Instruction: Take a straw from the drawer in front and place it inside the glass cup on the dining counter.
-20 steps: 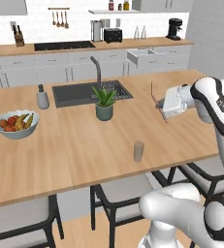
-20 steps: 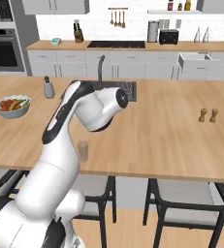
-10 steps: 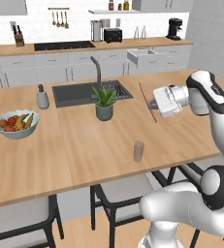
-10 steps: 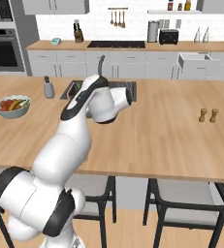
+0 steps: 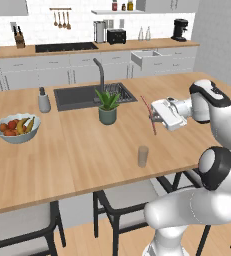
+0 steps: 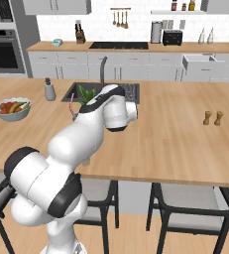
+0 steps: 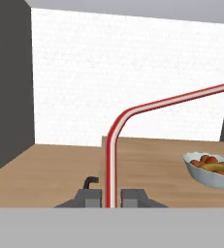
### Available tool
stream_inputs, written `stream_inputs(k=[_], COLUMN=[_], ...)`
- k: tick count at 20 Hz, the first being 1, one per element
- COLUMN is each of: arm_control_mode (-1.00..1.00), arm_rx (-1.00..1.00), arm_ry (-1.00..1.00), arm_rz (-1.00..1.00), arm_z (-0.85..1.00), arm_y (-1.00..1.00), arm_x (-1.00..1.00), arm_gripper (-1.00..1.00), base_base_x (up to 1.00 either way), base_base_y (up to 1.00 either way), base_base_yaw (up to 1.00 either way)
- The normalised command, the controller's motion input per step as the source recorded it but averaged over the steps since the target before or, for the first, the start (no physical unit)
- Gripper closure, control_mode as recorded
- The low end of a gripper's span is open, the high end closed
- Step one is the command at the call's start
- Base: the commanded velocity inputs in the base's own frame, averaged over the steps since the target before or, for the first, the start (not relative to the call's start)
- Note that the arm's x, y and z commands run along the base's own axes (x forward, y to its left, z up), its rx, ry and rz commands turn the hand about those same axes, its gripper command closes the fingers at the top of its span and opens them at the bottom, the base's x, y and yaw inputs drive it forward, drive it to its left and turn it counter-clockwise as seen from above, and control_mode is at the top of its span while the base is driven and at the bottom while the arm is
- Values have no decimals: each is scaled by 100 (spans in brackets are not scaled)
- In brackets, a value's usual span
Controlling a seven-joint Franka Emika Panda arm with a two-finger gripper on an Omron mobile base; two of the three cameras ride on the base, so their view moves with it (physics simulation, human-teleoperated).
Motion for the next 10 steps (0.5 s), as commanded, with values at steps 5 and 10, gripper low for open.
stream_inputs(k=[5,10], arm_control_mode=[-100,-100], arm_rx=[10,7], arm_ry=[-6,0], arm_rz=[16,11], arm_z=[-24,-22], arm_y=[-1,0], arm_x=[18,39], arm_gripper=[100,100], base_base_x=[0,0], base_base_y=[0,0], base_base_yaw=[0,0])
